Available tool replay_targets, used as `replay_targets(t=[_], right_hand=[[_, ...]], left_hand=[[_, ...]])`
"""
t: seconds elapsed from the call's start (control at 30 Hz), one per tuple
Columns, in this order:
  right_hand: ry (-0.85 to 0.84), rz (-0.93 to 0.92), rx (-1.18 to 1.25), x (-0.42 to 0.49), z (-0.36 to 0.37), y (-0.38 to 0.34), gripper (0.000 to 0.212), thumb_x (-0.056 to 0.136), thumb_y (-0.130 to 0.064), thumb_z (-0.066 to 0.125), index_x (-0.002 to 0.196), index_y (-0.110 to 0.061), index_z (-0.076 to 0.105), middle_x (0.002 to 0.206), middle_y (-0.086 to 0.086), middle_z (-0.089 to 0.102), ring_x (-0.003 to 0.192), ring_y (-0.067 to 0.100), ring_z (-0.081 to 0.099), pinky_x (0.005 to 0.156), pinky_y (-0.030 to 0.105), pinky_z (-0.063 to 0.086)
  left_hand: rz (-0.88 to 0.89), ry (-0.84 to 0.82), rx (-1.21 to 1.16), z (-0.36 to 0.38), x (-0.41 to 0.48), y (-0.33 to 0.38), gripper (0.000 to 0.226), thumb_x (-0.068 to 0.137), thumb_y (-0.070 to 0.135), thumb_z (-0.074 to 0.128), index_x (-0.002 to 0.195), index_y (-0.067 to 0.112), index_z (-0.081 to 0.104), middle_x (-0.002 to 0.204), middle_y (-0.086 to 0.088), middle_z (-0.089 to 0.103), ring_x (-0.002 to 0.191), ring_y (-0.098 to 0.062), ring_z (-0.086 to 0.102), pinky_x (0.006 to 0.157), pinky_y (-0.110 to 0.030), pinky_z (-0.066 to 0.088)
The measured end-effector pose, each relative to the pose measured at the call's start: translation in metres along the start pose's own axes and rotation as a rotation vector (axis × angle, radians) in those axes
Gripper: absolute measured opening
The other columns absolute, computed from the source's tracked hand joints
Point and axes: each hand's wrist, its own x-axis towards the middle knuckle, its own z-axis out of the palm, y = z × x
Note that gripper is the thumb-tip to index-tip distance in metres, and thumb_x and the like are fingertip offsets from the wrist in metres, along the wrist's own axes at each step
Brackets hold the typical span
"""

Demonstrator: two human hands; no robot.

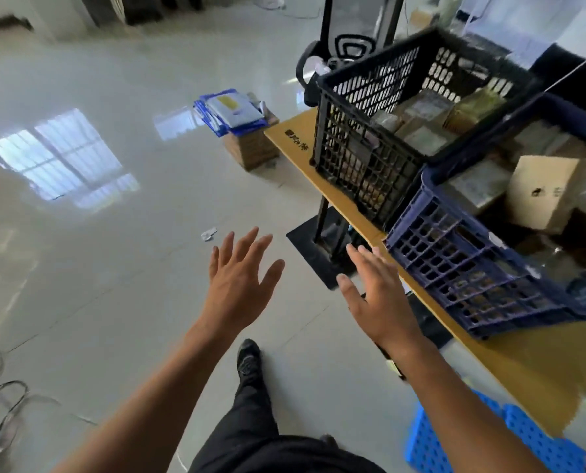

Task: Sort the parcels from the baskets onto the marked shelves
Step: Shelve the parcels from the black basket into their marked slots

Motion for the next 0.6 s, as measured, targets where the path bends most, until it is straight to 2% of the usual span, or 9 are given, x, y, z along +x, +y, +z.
replay_targets(t=[0.17,0.33,0.47,0.6], right_hand=[[0.114,0.083,-0.051,0.079,-0.008,-0.034,0.06,0.106,-0.047,0.046,0.16,-0.023,0.037,0.165,0.005,0.038,0.158,0.025,0.018,0.126,0.051,0.025],[0.242,0.159,-0.104,0.144,-0.035,-0.047,0.062,0.106,-0.051,0.041,0.161,-0.024,0.035,0.167,0.007,0.034,0.159,0.025,0.014,0.126,0.056,0.022],[0.322,0.237,-0.125,0.17,-0.062,-0.04,0.068,0.102,-0.057,0.037,0.163,-0.027,0.03,0.169,0.005,0.03,0.16,0.019,0.01,0.129,0.048,0.016],[0.379,0.298,-0.149,0.192,-0.089,-0.016,0.069,0.103,-0.059,0.036,0.163,-0.027,0.029,0.169,0.003,0.029,0.16,0.018,0.009,0.128,0.054,0.02]], left_hand=[[0.118,-0.021,-0.016,-0.017,0.09,-0.005,0.06,0.101,0.066,0.028,0.155,0.042,0.032,0.17,0.01,0.018,0.158,-0.023,-0.005,0.126,-0.049,-0.009],[0.293,-0.037,-0.014,-0.035,0.182,0.015,0.064,0.099,0.07,0.018,0.155,0.042,0.03,0.17,0.01,0.016,0.158,-0.025,-0.007,0.123,-0.047,-0.014],[0.416,-0.046,-0.049,-0.039,0.24,0.051,0.067,0.098,0.071,0.017,0.157,0.041,0.03,0.17,0.01,0.016,0.158,-0.025,-0.007,0.124,-0.047,-0.011],[0.525,-0.07,-0.087,-0.026,0.291,0.094,0.07,0.097,0.072,0.016,0.158,0.039,0.029,0.17,0.01,0.015,0.158,-0.023,-0.007,0.124,-0.045,-0.01]])
